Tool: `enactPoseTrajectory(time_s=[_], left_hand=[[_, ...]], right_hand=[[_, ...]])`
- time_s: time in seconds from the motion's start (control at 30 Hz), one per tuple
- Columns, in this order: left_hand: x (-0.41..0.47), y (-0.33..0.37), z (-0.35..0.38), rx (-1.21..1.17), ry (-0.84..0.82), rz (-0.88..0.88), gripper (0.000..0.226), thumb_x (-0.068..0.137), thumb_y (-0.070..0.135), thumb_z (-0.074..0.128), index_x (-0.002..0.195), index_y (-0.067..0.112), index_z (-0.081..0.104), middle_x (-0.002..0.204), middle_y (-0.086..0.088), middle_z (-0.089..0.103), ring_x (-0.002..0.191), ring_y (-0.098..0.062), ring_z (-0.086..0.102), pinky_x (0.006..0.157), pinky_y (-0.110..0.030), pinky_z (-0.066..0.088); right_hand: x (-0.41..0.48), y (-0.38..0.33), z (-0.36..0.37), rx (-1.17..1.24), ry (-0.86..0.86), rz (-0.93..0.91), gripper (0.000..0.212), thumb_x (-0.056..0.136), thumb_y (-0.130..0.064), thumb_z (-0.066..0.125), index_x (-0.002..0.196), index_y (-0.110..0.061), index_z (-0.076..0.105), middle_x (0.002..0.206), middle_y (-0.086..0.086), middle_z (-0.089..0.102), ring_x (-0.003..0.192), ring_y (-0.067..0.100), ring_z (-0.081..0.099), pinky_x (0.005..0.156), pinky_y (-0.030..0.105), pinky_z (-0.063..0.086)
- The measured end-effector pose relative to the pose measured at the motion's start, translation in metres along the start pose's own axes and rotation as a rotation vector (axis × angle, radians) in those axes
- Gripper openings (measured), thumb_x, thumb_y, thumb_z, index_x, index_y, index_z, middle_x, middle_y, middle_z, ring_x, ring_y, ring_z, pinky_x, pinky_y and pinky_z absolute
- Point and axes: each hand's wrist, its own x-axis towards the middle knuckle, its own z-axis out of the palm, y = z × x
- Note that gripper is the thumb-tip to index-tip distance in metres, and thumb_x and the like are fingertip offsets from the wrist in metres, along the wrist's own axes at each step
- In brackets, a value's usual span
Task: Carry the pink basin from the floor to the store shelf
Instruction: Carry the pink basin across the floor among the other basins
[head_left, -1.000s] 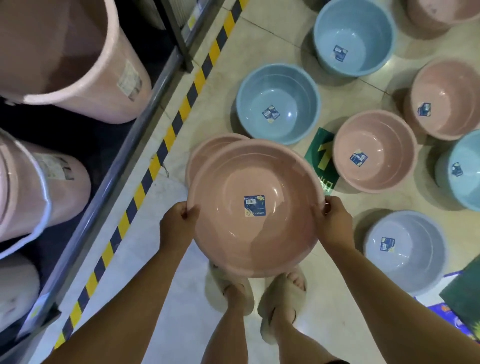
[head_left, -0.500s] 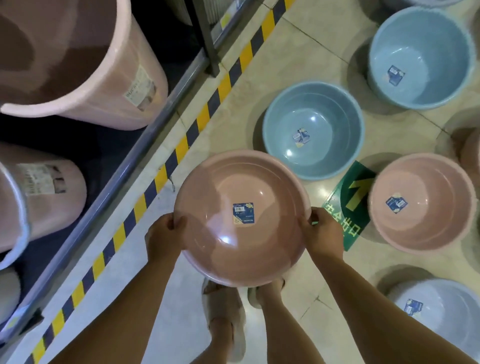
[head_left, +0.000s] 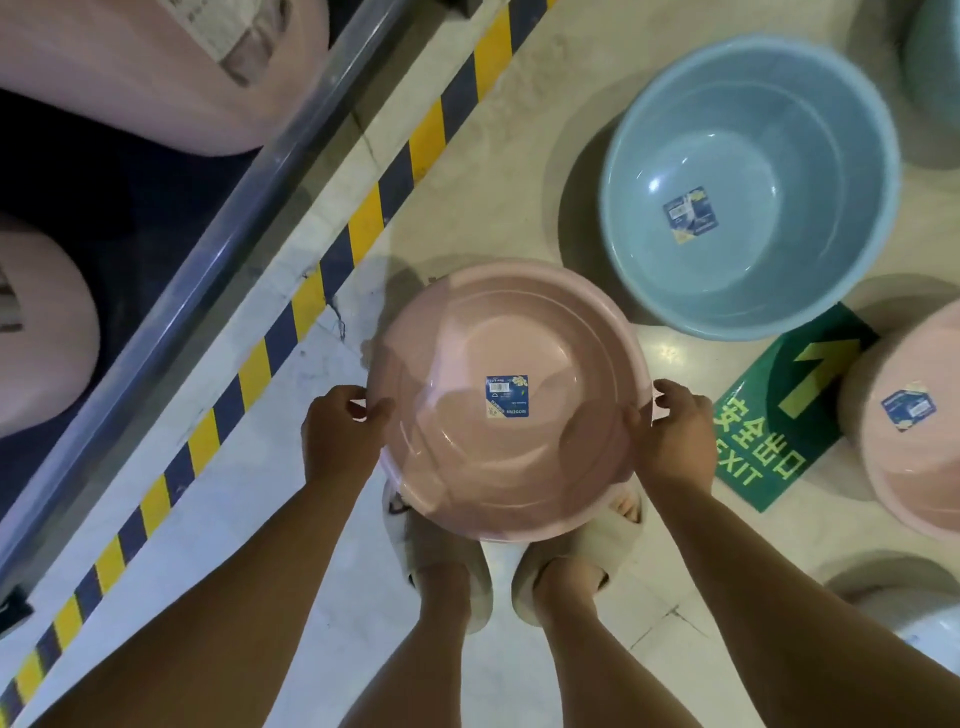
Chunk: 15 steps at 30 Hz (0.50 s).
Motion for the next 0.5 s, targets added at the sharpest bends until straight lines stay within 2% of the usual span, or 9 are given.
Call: enactPoseTrajectory(time_s=[0.1, 0.17, 0.27, 0.3, 0.37, 0.5], left_hand=[[0.011, -0.008, 0.009, -0.031, -0.041, -0.037, 0.046, 0.092, 0.041, 0.073, 0.123, 0.008, 0.068, 0.112, -0.008, 0.073, 0.089, -0.021, 0.059, 0.079, -0.031, 0.044], [0.017, -0.007, 0.013, -0.045, -0.095, -0.043, 0.044, 0.095, 0.040, 0.070, 0.124, 0.008, 0.066, 0.108, -0.004, 0.071, 0.091, -0.022, 0.059, 0.080, -0.031, 0.045], [0.022, -0.004, 0.014, -0.018, -0.165, 0.029, 0.029, 0.099, 0.035, 0.065, 0.108, 0.008, 0.068, 0.090, -0.004, 0.067, 0.087, -0.029, 0.064, 0.072, -0.031, 0.044], [0.022, -0.005, 0.012, -0.019, -0.172, 0.038, 0.025, 0.099, 0.035, 0.064, 0.101, 0.010, 0.067, 0.086, -0.005, 0.067, 0.086, -0.031, 0.065, 0.070, -0.032, 0.045], [0.019, -0.004, 0.006, -0.024, -0.174, 0.048, 0.022, 0.099, 0.035, 0.065, 0.094, 0.014, 0.064, 0.084, -0.006, 0.068, 0.083, -0.030, 0.065, 0.068, -0.032, 0.045], [0.002, 0.005, -0.017, -0.023, -0.152, 0.060, 0.026, 0.097, 0.037, 0.066, 0.086, 0.013, 0.063, 0.078, -0.006, 0.070, 0.076, -0.028, 0.065, 0.060, -0.029, 0.046]], right_hand=[[0.007, 0.004, 0.010, 0.011, -0.086, 0.074, 0.057, 0.096, -0.033, 0.066, 0.147, -0.014, 0.050, 0.134, 0.012, 0.061, 0.110, 0.034, 0.065, 0.093, 0.044, 0.053], [0.011, 0.005, 0.014, 0.063, -0.134, 0.096, 0.045, 0.098, -0.030, 0.063, 0.139, -0.013, 0.058, 0.119, 0.009, 0.069, 0.101, 0.032, 0.068, 0.081, 0.040, 0.057], [0.015, 0.006, 0.014, 0.071, -0.155, 0.080, 0.027, 0.099, -0.027, 0.061, 0.119, -0.011, 0.067, 0.096, 0.004, 0.068, 0.083, 0.025, 0.065, 0.059, 0.027, 0.047], [0.015, 0.005, 0.013, 0.074, -0.163, 0.077, 0.026, 0.099, -0.027, 0.061, 0.117, -0.011, 0.067, 0.094, 0.004, 0.068, 0.082, 0.024, 0.064, 0.058, 0.026, 0.046], [0.015, 0.003, 0.008, 0.080, -0.175, 0.064, 0.026, 0.098, -0.029, 0.061, 0.116, -0.013, 0.068, 0.094, 0.003, 0.068, 0.084, 0.025, 0.066, 0.066, 0.032, 0.054], [0.004, -0.003, -0.013, 0.092, -0.168, 0.025, 0.026, 0.097, -0.031, 0.061, 0.114, -0.013, 0.069, 0.089, 0.000, 0.068, 0.081, 0.023, 0.066, 0.073, 0.041, 0.059]])
